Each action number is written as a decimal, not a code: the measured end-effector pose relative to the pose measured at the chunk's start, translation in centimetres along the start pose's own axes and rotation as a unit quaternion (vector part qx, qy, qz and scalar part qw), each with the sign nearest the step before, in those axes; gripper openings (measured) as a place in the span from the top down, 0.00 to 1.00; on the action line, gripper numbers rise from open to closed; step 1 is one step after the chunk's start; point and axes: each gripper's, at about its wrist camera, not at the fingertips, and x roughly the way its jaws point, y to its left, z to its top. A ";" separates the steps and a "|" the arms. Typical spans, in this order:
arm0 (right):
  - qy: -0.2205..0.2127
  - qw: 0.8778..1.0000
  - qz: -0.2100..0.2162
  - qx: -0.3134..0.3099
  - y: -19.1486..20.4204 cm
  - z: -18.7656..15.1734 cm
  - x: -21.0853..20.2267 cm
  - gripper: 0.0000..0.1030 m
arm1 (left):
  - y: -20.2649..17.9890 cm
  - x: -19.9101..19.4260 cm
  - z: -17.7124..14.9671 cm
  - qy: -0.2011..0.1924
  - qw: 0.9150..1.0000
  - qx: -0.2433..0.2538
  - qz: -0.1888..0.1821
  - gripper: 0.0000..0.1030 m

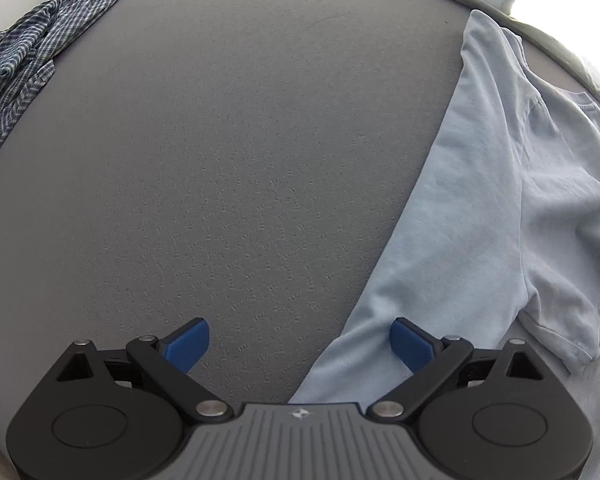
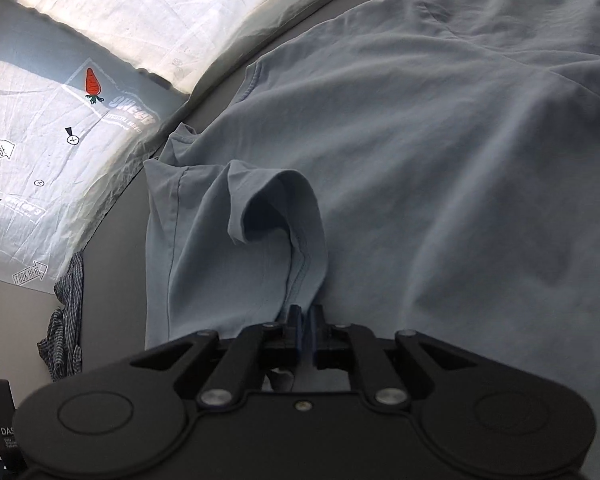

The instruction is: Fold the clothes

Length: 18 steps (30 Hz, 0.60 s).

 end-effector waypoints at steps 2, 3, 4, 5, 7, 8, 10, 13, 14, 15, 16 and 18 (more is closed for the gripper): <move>-0.036 0.998 -0.021 -0.042 1.1 0.6 -0.6 0.57 | -0.5 -0.1 0.1 -0.002 1.000 0.005 0.000 0.06; -0.052 0.996 -0.026 -0.065 1.7 1.0 -0.6 0.56 | -0.7 -0.1 0.2 -0.003 1.000 0.007 -0.001 0.06; -0.068 0.993 -0.031 -0.089 2.4 1.4 -0.7 0.56 | -1.0 -0.2 0.3 -0.003 1.000 0.009 -0.002 0.06; -0.078 0.990 -0.034 -0.108 2.9 1.6 -0.5 0.54 | -1.3 -0.2 0.4 -0.004 1.000 0.011 -0.003 0.06; -0.085 0.985 -0.040 -0.147 4.0 2.0 0.4 0.45 | -1.9 -0.3 0.6 -0.005 1.000 0.015 -0.004 0.06; -0.088 0.981 -0.043 -0.167 4.6 2.3 1.0 0.39 | -2.2 -0.3 0.6 -0.005 1.000 0.017 -0.005 0.06; -0.075 0.982 -0.046 -0.170 5.0 2.9 2.5 0.38 | -2.6 -0.2 0.8 -0.006 1.000 0.019 -0.006 0.06; -0.041 0.988 -0.036 -0.144 4.5 3.5 4.2 0.77 | -3.0 -0.1 1.0 -0.005 1.000 0.019 -0.009 0.06; -0.032 0.990 -0.031 -0.136 4.3 3.7 4.5 0.91 | -3.0 -0.1 1.1 -0.005 1.000 0.019 -0.010 0.06; -0.038 0.990 -0.031 -0.134 4.2 3.8 4.3 0.92 | -3.1 -0.1 1.2 -0.005 1.000 0.018 -0.011 0.06; -0.051 0.989 -0.034 -0.134 4.1 3.9 3.8 0.92 | -3.1 -0.1 1.2 -0.006 1.000 0.019 -0.012 0.06; -0.057 0.988 -0.053 -0.131 3.7 4.4 3.5 0.92 | -3.1 -0.3 1.2 -0.008 1.000 0.018 -0.015 0.06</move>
